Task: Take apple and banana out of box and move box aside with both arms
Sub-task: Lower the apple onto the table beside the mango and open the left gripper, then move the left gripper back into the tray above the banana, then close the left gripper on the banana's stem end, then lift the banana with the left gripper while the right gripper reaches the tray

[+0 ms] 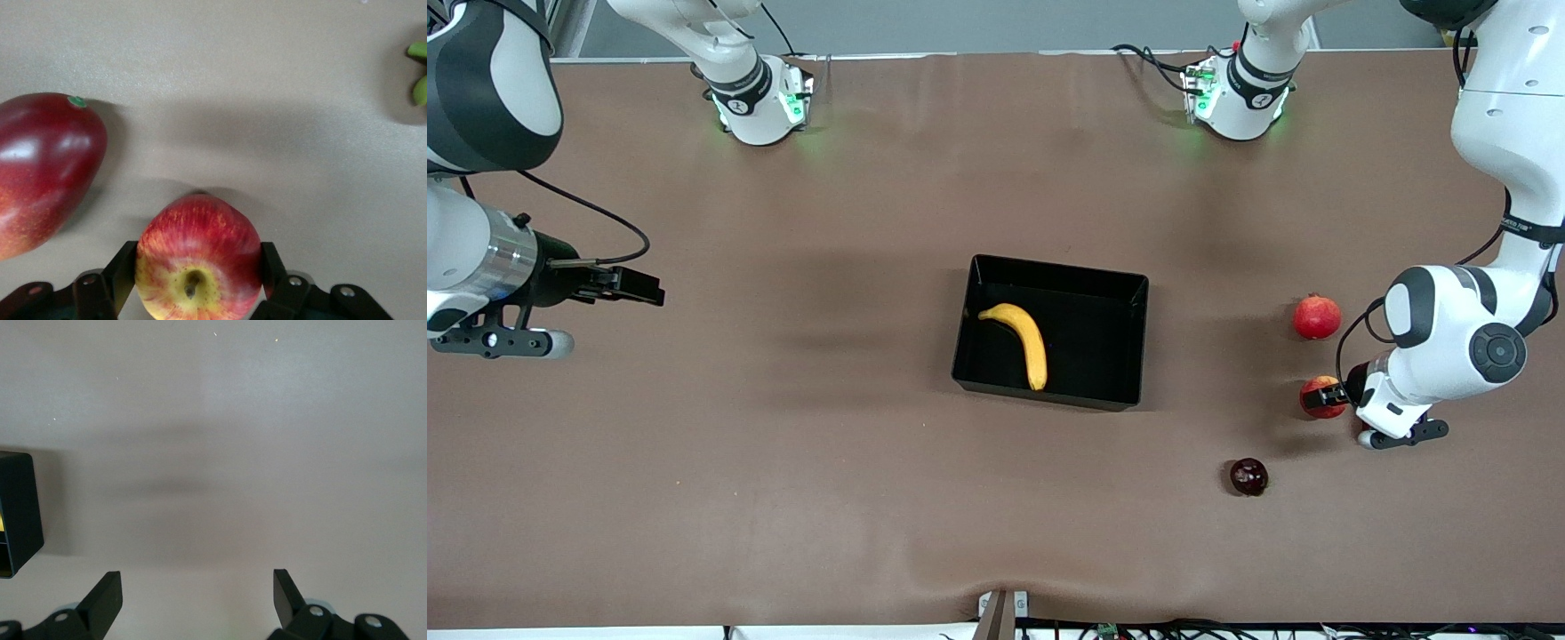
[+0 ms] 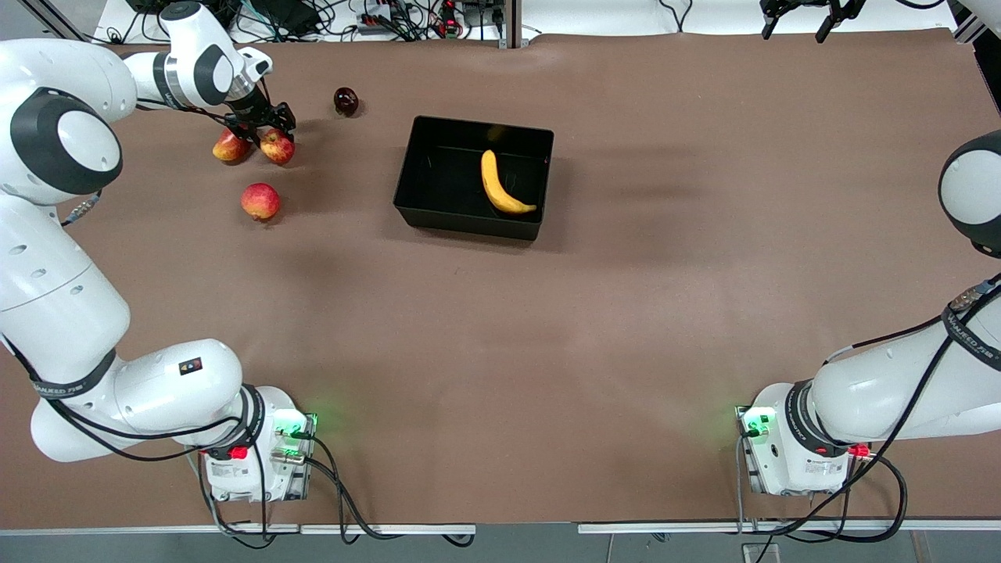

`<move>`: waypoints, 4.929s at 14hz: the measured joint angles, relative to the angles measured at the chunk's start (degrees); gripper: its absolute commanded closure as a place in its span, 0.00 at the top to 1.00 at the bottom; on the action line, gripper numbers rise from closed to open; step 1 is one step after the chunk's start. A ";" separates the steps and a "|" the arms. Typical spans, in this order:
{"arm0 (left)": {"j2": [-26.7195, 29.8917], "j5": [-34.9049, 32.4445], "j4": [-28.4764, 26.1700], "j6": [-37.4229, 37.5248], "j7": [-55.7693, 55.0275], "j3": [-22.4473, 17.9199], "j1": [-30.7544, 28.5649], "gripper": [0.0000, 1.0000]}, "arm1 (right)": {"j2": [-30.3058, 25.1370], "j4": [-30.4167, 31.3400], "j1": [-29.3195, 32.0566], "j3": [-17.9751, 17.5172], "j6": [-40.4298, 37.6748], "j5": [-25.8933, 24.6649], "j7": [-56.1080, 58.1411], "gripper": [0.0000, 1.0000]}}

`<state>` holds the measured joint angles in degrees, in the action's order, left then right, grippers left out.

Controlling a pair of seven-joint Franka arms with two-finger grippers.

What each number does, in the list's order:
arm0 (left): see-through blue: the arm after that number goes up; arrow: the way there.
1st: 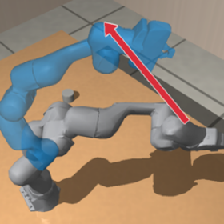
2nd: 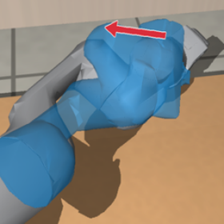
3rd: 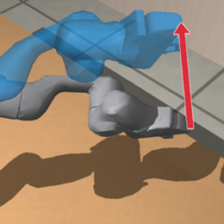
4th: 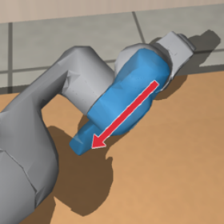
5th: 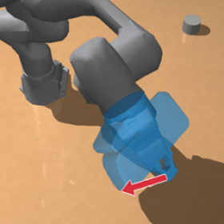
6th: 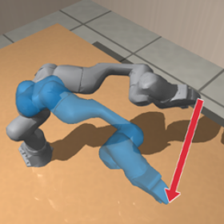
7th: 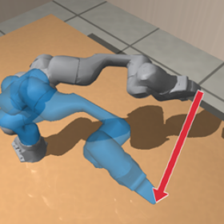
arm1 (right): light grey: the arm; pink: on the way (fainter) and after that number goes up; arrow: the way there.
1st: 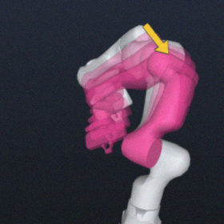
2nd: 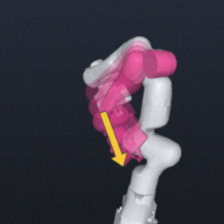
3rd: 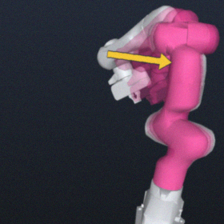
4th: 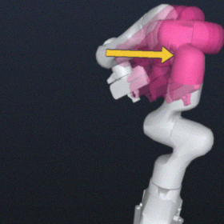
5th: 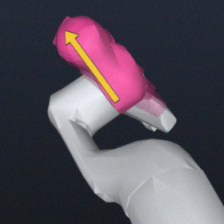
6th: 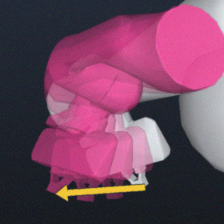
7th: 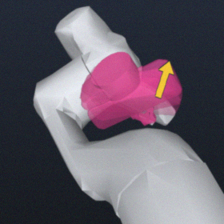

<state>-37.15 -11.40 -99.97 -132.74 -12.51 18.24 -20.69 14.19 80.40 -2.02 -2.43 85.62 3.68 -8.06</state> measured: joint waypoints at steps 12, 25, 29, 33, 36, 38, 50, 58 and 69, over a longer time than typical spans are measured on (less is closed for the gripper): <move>12.14 0.06 3.30 16.74 -10.09 13.50 0.59 1.00 | 0.15 0.00 0.00 0.00 0.00 0.00 0.00 1.00; 4.47 -4.35 5.85 12.22 -41.85 19.03 23.72 1.00 | 0.30 0.00 0.00 0.06 -0.01 -0.01 0.01 1.00; -2.33 -8.28 12.16 11.42 -50.93 13.73 34.10 1.00 | 0.59 0.00 0.00 0.09 -0.01 -0.02 0.01 1.00; -6.71 -8.31 14.46 6.97 -53.66 7.43 41.11 1.00 | 0.87 0.00 0.00 0.10 -0.01 -0.03 0.01 1.00; -9.17 -8.31 14.57 4.74 -53.87 7.05 41.72 1.00 | 1.01 0.00 0.00 0.10 -0.01 -0.03 0.01 1.00; -10.37 -8.31 14.63 3.74 -53.83 6.91 41.69 1.00 | 1.04 0.00 0.00 0.10 -0.01 -0.03 0.01 1.00; -12.45 -8.40 14.92 3.18 -51.92 6.91 41.71 0.00 | 1.05 0.00 0.00 0.10 -0.01 -0.04 0.01 1.00; -12.12 -8.40 17.49 3.08 -51.93 7.07 41.66 0.00 | 1.05 -0.01 0.00 0.11 -0.01 -0.04 0.01 1.00; -3.77 -4.00 18.57 10.18 -52.30 7.17 40.12 0.00 | 1.89 0.00 -0.01 0.03 1.81 0.01 0.01 1.00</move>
<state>-40.92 -15.41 -81.40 -122.56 -64.82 25.41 19.43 16.09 80.40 -2.02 -2.39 87.43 3.69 -8.05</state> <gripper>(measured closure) 0.599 0.000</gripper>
